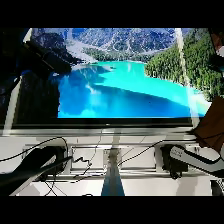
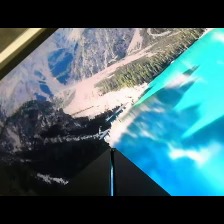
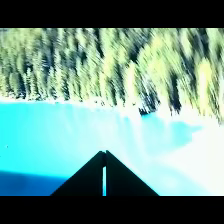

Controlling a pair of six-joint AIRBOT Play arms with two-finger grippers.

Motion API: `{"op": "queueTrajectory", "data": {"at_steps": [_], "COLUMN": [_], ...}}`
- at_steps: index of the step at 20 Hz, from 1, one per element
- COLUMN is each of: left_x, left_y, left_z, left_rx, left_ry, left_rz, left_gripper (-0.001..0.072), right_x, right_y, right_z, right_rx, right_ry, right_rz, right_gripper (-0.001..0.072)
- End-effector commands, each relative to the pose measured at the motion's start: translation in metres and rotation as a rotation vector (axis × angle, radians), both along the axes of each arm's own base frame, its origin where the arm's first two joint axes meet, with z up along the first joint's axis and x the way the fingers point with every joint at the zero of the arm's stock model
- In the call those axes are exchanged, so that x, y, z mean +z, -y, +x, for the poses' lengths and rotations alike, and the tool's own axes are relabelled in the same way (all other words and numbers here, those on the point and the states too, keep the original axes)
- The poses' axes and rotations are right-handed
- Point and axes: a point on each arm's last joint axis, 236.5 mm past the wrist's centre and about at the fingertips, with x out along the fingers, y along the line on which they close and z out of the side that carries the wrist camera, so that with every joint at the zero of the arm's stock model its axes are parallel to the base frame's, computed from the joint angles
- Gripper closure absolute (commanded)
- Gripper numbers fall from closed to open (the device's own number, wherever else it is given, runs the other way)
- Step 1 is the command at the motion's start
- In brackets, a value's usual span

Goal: Fold the clothes and pants, and hang the long-sleeved shirts on hangers.

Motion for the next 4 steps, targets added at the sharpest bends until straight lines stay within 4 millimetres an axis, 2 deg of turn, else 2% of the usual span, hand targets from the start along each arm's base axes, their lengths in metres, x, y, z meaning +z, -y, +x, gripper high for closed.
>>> {"op": "queueTrajectory", "data": {"at_steps": [1, 4], "left_x": [0.000, 0.000], "left_y": [0.000, 0.000], "left_z": [0.000, 0.000], "left_rx": [0.000, 0.000], "left_ry": [0.001, 0.001], "left_rz": [0.000, 0.000], "left_gripper": [0.0691, 0.0690], "right_x": [0.019, 0.023], "right_y": [-0.054, -0.096], "right_z": [0.042, 0.052], "right_rx": [0.154, 0.234], "right_ry": [0.100, 0.140], "right_rz": [-0.226, -0.208], "right_gripper": [0.0698, 0.0697]}}
